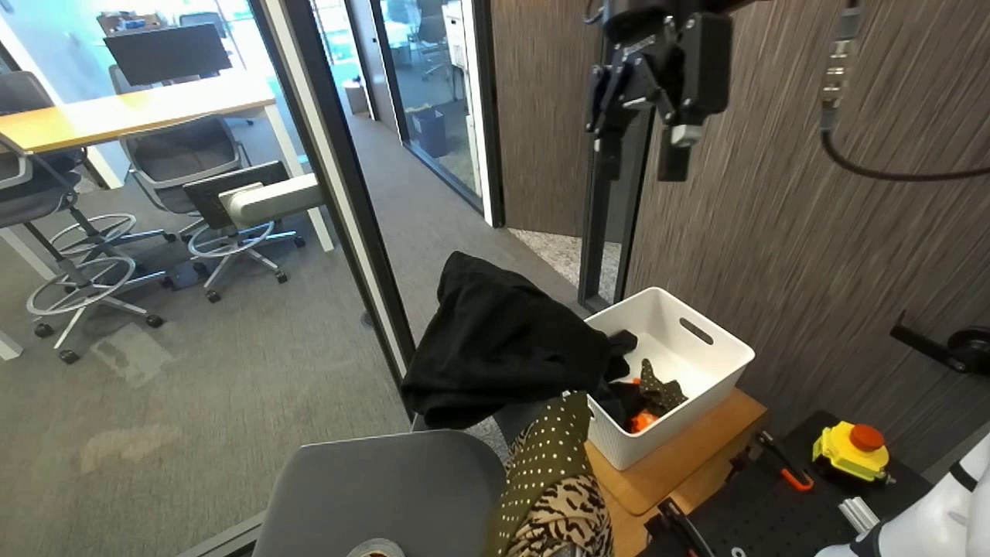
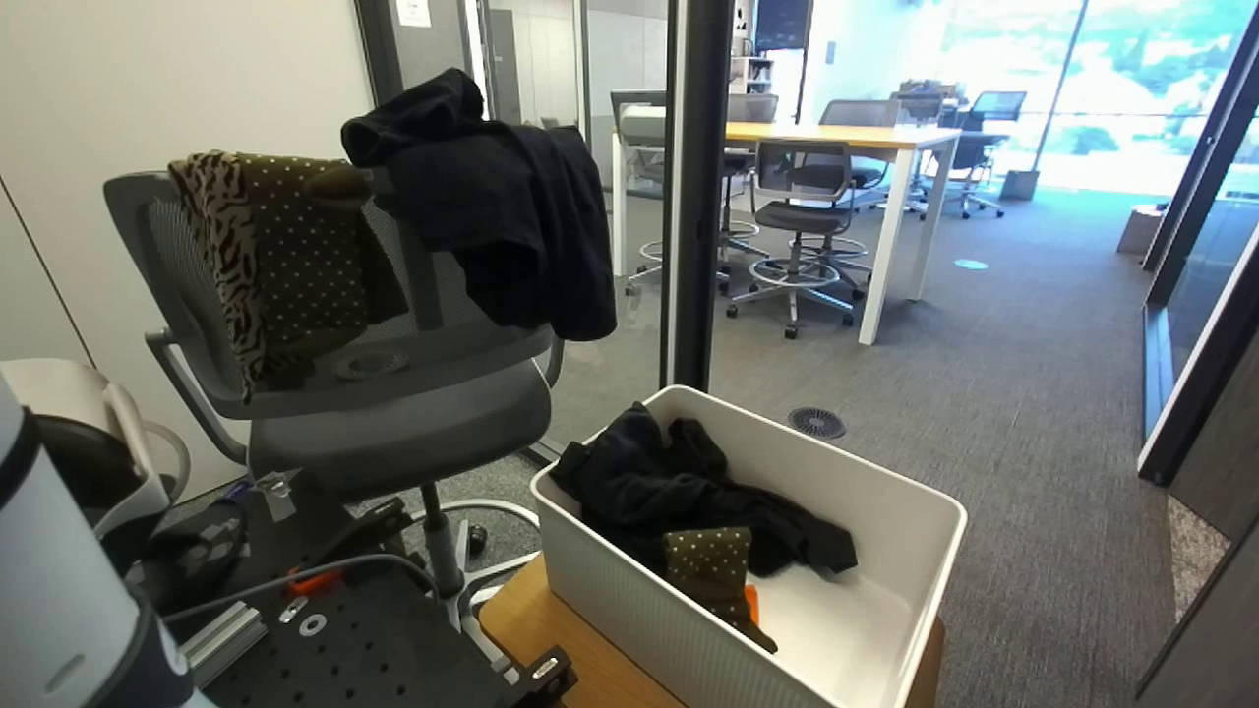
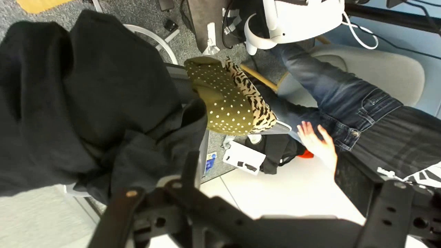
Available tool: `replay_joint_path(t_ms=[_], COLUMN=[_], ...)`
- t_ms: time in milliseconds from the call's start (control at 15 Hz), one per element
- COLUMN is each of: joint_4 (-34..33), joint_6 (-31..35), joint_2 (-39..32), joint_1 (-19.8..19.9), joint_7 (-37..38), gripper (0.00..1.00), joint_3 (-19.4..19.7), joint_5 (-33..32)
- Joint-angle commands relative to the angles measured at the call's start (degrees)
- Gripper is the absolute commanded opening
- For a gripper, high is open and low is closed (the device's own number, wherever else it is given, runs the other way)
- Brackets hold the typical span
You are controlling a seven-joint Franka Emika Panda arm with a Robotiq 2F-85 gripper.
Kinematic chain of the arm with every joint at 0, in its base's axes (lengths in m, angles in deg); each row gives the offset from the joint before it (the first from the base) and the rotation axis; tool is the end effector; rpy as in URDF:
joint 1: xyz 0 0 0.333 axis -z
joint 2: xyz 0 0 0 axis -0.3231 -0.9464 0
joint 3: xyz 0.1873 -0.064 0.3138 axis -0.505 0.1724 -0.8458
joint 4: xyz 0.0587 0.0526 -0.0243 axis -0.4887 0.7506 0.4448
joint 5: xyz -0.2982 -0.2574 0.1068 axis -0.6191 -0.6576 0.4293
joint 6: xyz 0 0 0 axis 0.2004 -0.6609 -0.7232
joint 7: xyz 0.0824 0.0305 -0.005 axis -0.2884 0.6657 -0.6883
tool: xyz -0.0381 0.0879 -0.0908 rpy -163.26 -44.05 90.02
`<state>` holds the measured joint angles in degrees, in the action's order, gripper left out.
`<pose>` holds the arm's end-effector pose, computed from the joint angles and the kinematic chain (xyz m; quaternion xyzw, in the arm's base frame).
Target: Pick up the sock with green and white dots from the box and put it on the chair's headrest
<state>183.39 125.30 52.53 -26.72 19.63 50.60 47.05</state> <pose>0.3602 0.1623 0.7039 -0.7631 -0.6098 0.0399 0.2101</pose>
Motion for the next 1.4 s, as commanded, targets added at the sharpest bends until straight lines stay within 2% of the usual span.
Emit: replay_joint_path(t_ms=[0,133,600,933,1333], joint_4=[14.26,20.25,36.87,43.49,46.91], joint_6=[4.65,6.54,16.63,19.48,19.46], joint_2=[14.12,19.92,33.37,40.41,46.04], joint_1=[1.65,2.71,4.89,5.76,6.11], joint_7=[3.96,6.62,18.83,29.58,42.37], gripper=[1.00,1.00,1.00,1.00,1.00], joint_3=[3.34,4.57,5.19,5.84,5.56], joint_5=[-0.26,-0.60,-2.90,-8.77,-14.57])
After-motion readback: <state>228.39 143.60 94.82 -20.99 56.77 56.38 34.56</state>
